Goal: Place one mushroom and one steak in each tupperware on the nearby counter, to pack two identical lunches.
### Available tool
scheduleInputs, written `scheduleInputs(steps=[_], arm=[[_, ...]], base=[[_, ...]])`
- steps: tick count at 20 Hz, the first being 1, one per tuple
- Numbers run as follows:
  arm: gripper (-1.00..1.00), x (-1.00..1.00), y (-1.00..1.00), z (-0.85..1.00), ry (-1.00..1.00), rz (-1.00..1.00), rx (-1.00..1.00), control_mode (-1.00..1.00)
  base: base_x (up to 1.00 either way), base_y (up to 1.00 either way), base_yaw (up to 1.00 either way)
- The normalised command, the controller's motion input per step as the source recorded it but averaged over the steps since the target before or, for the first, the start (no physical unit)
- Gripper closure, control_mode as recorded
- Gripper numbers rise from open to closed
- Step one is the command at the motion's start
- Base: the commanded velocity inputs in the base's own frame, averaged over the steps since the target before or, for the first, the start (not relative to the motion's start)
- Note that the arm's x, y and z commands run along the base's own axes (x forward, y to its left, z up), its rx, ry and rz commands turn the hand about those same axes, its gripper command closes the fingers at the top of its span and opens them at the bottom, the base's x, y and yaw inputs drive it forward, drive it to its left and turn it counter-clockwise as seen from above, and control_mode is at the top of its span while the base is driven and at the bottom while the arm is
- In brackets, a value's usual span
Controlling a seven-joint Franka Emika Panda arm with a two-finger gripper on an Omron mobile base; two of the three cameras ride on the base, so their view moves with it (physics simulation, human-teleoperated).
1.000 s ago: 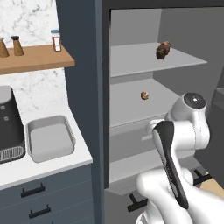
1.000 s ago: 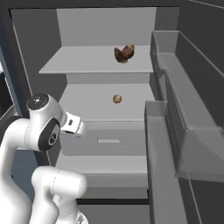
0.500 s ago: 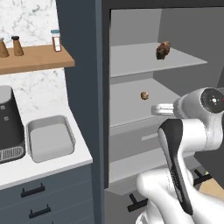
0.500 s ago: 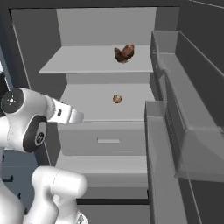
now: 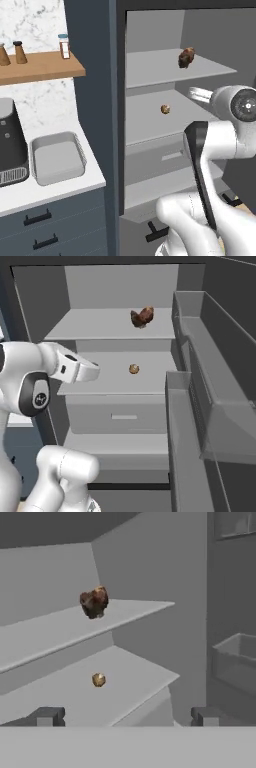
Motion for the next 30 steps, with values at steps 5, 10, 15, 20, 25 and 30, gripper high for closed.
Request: scheduleInputs(steps=[5, 10, 15, 20, 25, 30], arm=[[-1.00, 0.01, -0.43, 0.98, -0.05, 0.00, 0.11, -1.00], [-1.00, 0.22, 0.07, 0.45, 0.00, 0.00, -0.10, -1.00], [-1.00, 0.62, 0.04, 0.00, 0.05, 0.00, -0.06, -1.00], [-1.00, 0.81, -0.05, -0.01, 0.05, 0.00, -0.02, -1.00], [-1.00, 0.94, -0.09, 0.00, 0.04, 0.03, 0.01, -1.00], [-1.00, 0.80, -0.07, -0.07, 0.10, 0.00, 0.00, -1.00]], base=[[0.00, 0.00, 0.00], [0.00, 0.00, 0.00], [0.00, 0.00, 0.00], [0.00, 0.00, 0.00], [0.00, 0.00, 0.00], [0.00, 0.00, 0.00]])
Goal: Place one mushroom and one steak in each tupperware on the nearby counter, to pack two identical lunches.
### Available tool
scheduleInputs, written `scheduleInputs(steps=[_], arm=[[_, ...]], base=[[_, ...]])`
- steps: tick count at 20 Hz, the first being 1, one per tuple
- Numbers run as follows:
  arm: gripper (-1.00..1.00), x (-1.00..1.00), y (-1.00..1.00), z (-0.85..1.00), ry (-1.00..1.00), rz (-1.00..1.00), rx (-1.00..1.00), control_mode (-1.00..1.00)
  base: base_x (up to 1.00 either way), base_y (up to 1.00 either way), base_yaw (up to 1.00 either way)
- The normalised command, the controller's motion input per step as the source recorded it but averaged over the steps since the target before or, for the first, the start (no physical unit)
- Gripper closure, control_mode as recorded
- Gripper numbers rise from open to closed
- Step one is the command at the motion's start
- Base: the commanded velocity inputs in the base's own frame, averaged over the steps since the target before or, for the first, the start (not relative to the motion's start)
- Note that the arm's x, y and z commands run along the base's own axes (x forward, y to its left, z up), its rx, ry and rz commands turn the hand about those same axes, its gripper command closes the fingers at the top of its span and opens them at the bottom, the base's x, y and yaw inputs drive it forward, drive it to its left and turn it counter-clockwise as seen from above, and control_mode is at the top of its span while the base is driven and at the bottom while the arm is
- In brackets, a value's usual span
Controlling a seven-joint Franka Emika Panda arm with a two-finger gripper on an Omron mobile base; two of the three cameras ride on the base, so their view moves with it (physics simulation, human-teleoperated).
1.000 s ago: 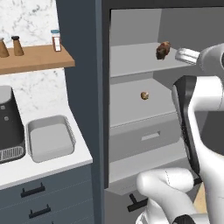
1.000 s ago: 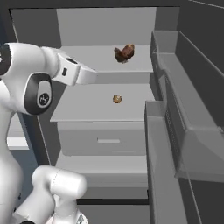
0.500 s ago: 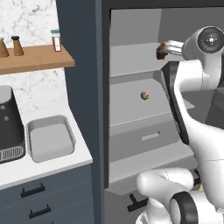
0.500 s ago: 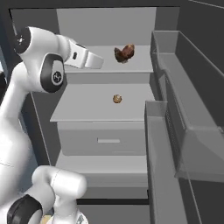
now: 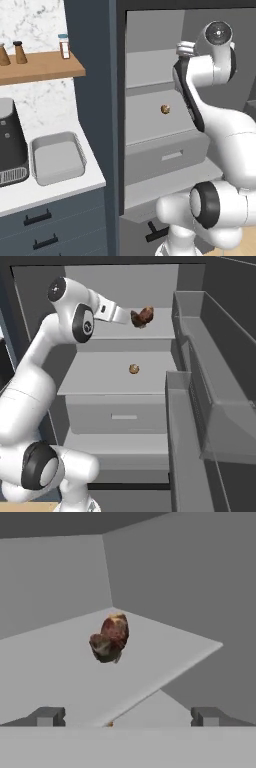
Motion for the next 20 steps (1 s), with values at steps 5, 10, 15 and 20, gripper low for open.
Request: scheduleInputs(steps=[5, 10, 15, 20], arm=[[-1.00, 0.54, -0.07, -0.06, 0.00, 0.00, 0.00, -1.00], [-1.00, 0.41, -0.09, 0.00, 0.01, 0.00, 0.00, -1.00], [-1.00, 0.51, -0.06, -0.10, 0.09, 0.00, 0.00, -1.00], [-1.00, 0.67, -0.20, -0.13, 0.09, 0.00, 0.01, -1.00]], base=[[0.00, 0.00, 0.00], [0.00, 0.00, 0.00], [0.00, 0.00, 0.00], [0.00, 0.00, 0.00]])
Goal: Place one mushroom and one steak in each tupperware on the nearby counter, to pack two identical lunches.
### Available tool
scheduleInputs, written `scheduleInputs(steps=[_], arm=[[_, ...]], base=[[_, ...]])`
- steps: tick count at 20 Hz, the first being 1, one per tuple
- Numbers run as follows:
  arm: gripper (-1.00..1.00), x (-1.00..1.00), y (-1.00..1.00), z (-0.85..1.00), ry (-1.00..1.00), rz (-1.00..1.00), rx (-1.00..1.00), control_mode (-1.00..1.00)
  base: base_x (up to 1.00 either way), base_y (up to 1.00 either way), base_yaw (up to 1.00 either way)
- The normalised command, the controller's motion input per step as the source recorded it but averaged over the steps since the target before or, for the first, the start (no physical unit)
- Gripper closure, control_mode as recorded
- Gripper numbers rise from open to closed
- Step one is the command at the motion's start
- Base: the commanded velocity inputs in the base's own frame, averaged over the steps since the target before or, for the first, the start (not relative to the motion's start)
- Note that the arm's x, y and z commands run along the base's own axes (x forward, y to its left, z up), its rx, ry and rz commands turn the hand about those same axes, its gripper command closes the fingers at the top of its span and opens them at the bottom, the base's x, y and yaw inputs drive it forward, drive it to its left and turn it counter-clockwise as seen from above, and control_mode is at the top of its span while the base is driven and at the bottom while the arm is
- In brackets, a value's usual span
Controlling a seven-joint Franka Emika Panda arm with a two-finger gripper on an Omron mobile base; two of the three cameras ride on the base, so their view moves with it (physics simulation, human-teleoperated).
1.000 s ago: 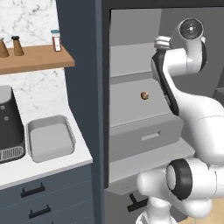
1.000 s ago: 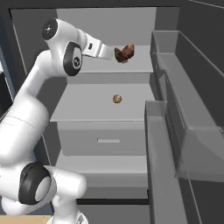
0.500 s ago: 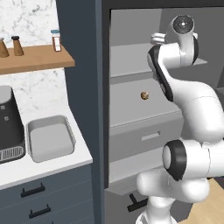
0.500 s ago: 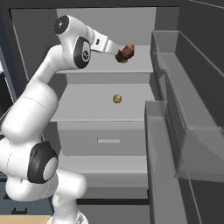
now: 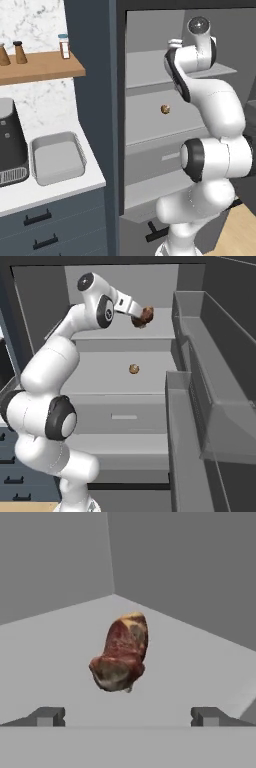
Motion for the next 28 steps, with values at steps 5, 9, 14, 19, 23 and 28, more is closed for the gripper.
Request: scheduleInputs(steps=[5, 9, 14, 19, 23, 28], arm=[[-1.00, 0.50, -0.21, -0.10, 0.13, 0.00, 0.01, -1.00], [-1.00, 0.34, -0.03, -0.18, 0.13, 0.00, 0.00, -1.00], [-1.00, 0.12, 0.00, -0.04, 0.03, 0.00, 0.00, -1.00], [-1.00, 0.06, 0.00, -0.15, 0.00, 0.00, 0.00, -1.00], [-1.00, 0.19, -0.04, -0.30, 0.03, 0.00, 0.00, -1.00], [-1.00, 0.26, -0.09, -0.37, 0.12, 0.00, 0.00, -1.00]], base=[[0.00, 0.00, 0.00], [0.00, 0.00, 0.00], [0.00, 0.00, 0.00], [0.00, 0.00, 0.00], [0.00, 0.00, 0.00], [0.00, 0.00, 0.00]])
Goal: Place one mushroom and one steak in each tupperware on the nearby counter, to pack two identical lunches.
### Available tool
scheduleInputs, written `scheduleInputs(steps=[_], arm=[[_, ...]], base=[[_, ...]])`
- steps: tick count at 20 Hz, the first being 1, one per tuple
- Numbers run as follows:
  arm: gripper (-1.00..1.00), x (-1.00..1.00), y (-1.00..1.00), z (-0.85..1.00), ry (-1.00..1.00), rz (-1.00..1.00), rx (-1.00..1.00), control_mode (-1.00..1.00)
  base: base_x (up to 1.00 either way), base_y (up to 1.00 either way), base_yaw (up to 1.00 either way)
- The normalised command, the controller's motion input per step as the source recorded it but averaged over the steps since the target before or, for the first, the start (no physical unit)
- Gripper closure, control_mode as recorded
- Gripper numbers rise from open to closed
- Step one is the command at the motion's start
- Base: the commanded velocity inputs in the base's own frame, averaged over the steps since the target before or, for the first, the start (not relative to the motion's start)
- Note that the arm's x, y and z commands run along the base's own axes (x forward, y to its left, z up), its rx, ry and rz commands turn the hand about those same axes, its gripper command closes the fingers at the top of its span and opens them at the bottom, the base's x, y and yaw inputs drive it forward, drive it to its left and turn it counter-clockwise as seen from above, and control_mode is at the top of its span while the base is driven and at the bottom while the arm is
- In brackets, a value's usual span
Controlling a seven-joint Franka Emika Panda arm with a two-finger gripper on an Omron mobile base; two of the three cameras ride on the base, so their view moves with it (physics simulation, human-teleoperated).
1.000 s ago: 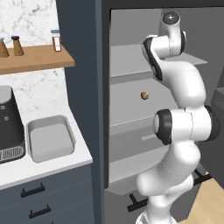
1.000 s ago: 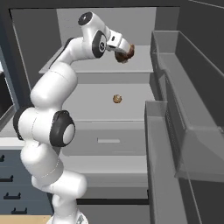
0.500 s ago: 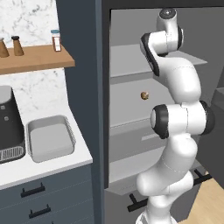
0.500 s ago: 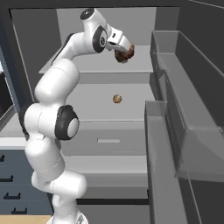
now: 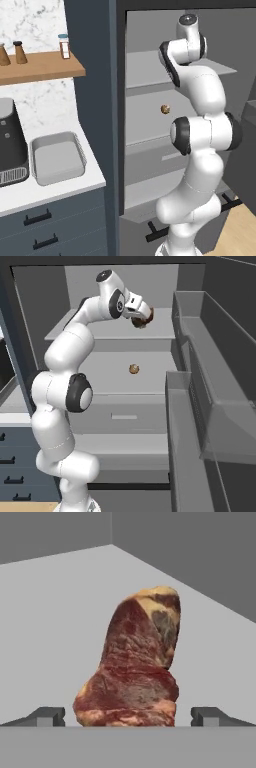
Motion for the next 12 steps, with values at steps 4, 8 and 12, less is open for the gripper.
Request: scheduleInputs(steps=[4, 8, 12], arm=[[-1.00, 0.17, -0.07, -0.32, 0.02, 0.00, 0.00, -1.00], [-1.00, 0.07, -0.11, -0.18, 0.00, 0.00, 0.00, -1.00], [1.00, 0.00, 0.00, -0.22, 0.00, 0.00, 0.00, -1.00]], base=[[0.00, 0.00, 0.00], [0.00, 0.00, 0.00], [0.00, 0.00, 0.00]])
